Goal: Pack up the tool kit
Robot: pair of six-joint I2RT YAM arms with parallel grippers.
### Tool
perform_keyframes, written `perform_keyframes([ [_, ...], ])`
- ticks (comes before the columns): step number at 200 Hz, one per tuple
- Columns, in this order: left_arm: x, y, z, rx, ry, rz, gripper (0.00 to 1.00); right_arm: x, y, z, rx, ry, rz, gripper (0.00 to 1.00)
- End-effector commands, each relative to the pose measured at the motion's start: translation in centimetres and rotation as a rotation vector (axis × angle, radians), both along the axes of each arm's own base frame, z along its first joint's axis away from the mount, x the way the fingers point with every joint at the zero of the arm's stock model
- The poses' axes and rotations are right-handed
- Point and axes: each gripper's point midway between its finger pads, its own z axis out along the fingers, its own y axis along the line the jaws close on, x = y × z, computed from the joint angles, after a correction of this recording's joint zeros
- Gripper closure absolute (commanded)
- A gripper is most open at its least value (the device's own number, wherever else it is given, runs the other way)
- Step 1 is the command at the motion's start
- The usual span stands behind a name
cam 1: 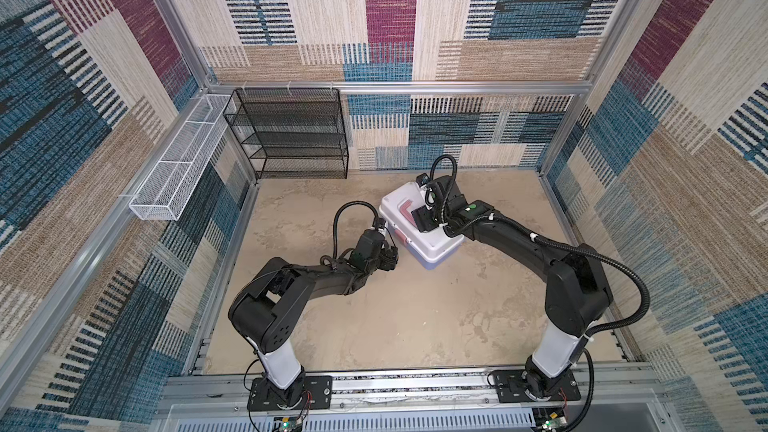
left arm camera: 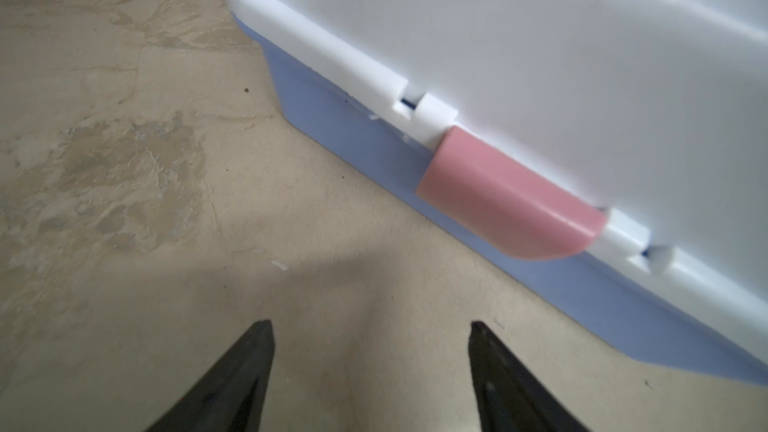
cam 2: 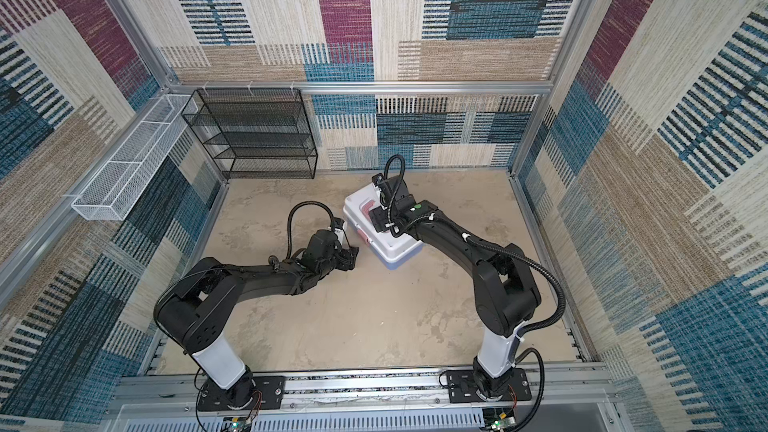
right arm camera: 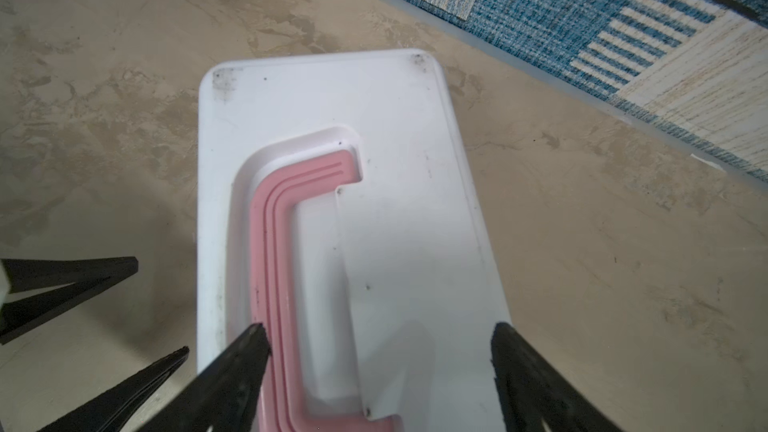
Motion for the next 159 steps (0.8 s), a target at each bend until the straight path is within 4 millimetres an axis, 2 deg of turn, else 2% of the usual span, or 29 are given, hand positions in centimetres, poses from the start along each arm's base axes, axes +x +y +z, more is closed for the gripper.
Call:
perform_keyframes([
  [1,0.2,-0.1,0.8,-0.018,-0.03,0.0,0.23,0.4,0.2,1.0,0.078,-0.018,0.042,0.12],
  [55,0.0,-0.9,0.8,-0.038,-0.042,-0.049,0.23,0.9,-0.9,-1.5,0.042,0.021,0.122,0.08],
  [109,-0.6,-1.1,0.4,-0.015,-0.041,-0.096,0.23,1.6,-1.1,-4.1,0.025,0.068,0.187,0.11],
  [159,-1.4,-1.4,0.3,-0.016,-0.079,-0.165,0.24,0.0,-0.6,-6.5,-0.013,0.105,0.319,0.19],
])
